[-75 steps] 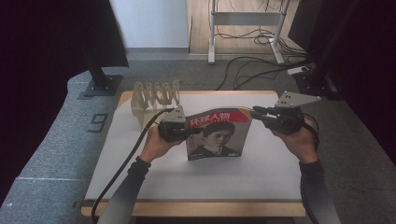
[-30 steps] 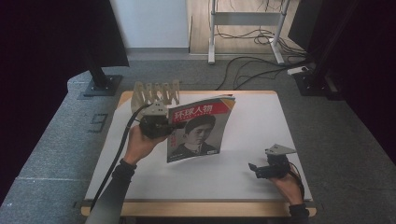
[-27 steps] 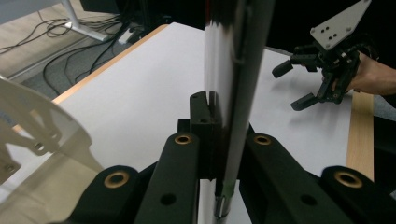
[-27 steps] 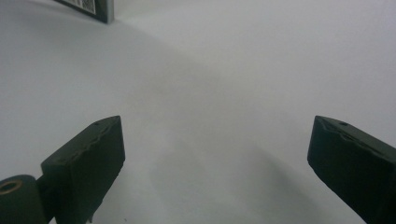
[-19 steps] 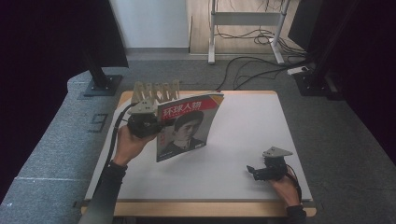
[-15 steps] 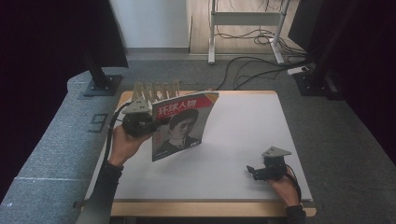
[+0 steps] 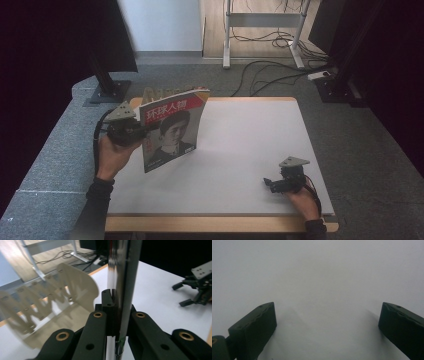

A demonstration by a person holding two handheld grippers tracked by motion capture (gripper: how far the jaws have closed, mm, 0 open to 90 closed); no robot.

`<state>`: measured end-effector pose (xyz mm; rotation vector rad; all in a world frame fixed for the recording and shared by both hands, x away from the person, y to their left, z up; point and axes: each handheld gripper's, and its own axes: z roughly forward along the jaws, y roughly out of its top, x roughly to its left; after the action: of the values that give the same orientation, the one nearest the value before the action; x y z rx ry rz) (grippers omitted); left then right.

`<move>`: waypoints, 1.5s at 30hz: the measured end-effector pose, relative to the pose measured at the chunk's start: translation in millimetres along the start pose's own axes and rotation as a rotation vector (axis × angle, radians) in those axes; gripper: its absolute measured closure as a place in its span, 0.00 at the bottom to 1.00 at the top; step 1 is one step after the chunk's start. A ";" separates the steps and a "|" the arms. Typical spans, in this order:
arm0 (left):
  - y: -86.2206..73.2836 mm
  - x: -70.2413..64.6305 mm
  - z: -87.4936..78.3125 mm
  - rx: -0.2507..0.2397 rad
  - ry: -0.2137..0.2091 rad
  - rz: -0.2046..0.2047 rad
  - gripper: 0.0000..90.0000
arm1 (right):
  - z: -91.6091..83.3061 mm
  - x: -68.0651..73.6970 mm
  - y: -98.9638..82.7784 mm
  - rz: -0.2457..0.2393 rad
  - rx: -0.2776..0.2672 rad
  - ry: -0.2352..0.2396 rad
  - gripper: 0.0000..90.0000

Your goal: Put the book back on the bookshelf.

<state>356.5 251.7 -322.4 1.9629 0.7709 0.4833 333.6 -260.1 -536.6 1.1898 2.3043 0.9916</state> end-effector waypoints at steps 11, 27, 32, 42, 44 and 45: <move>-7.4 18.4 0.6 -0.009 0.086 -0.059 0.97 | 0.2 -0.2 0.0 0.001 -0.001 0.001 0.01; -1.3 40.6 52.5 -0.073 0.142 -0.093 0.97 | 0.3 -0.3 -0.1 0.002 -0.001 0.003 0.01; -4.1 40.5 62.7 -0.090 0.109 -0.081 0.97 | 0.3 -0.4 -0.1 0.000 -0.003 0.003 0.01; -6.2 33.4 66.1 -0.046 -0.019 -0.075 0.96 | 0.3 -0.4 0.0 0.001 0.000 0.004 0.01; -6.9 32.2 68.2 -0.012 -0.025 -0.068 0.95 | 0.4 -0.3 -0.1 0.002 -0.001 0.002 0.01; -7.4 31.5 69.1 0.003 -0.029 -0.066 0.95 | 0.4 -0.3 -0.1 0.002 -0.001 0.002 0.01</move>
<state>419.3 232.6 -361.5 1.9368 0.8162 0.4139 333.9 -260.2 -536.9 1.1909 2.3046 0.9951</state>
